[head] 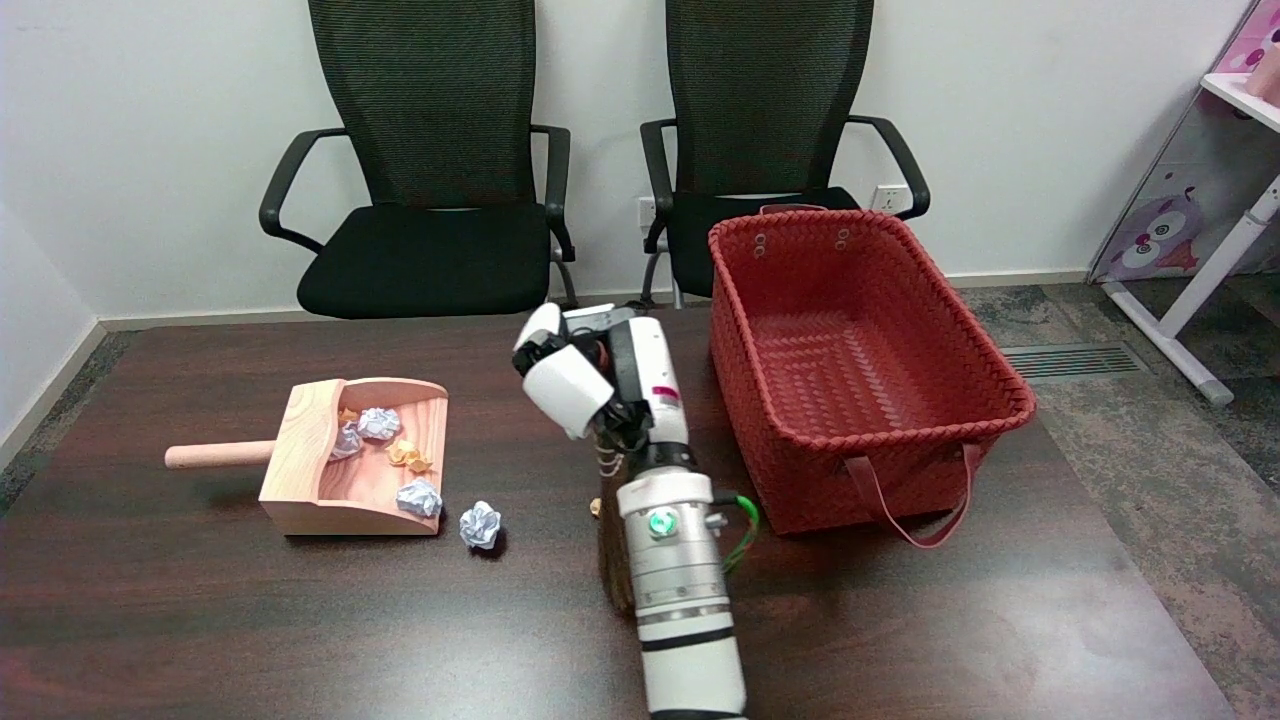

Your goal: Sweep the paper ball into the dustpan.

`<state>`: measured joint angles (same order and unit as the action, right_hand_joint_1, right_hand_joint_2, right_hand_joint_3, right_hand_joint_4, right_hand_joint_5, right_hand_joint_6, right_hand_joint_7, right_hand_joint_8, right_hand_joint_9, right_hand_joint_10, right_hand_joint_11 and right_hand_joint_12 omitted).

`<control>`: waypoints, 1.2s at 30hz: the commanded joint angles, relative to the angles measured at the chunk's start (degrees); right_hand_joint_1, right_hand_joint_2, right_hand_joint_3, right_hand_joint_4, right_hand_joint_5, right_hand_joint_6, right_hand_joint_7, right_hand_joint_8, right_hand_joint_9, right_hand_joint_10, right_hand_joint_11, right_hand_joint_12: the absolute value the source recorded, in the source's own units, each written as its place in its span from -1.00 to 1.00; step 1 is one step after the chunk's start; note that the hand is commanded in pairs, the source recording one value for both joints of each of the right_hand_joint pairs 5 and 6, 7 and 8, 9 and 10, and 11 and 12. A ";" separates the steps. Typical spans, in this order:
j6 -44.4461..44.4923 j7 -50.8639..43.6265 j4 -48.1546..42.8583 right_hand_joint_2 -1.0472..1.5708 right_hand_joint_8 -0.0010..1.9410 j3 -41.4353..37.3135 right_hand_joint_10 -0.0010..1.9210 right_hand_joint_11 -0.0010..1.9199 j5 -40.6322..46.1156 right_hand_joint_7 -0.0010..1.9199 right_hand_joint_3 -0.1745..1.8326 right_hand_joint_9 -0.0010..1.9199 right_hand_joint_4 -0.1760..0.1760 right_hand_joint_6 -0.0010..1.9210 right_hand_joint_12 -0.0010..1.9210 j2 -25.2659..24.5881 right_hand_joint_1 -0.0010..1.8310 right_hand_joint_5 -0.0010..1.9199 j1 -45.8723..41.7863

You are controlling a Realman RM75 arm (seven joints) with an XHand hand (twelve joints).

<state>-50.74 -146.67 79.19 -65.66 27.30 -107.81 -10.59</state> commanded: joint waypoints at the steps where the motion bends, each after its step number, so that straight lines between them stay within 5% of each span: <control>1: -5.95 -0.28 -21.18 1.00 0.98 -1.26 1.00 1.00 3.83 1.00 0.81 1.00 0.53 1.00 1.00 -7.57 -0.26 1.00 14.08; 8: -10.08 -0.26 -33.36 1.00 0.98 -2.01 1.00 1.00 8.96 1.00 0.80 1.00 0.54 1.00 1.00 -7.17 -0.26 1.00 22.29; 15: -11.21 0.01 -47.50 1.00 0.98 6.68 1.00 1.00 26.56 1.00 0.87 1.00 0.49 1.00 1.00 -5.49 -0.29 1.00 33.75; 28: -6.15 9.69 -42.05 1.00 0.98 13.04 1.00 1.00 37.27 1.00 0.90 1.00 0.32 1.00 1.00 -0.64 -0.37 1.00 38.01; 36: -5.95 24.89 -38.02 1.00 0.98 15.50 1.00 1.00 40.46 1.00 0.82 1.00 0.23 1.00 1.00 2.25 -0.40 1.00 38.46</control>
<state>-58.03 -140.50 40.08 -57.09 55.98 -110.72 21.55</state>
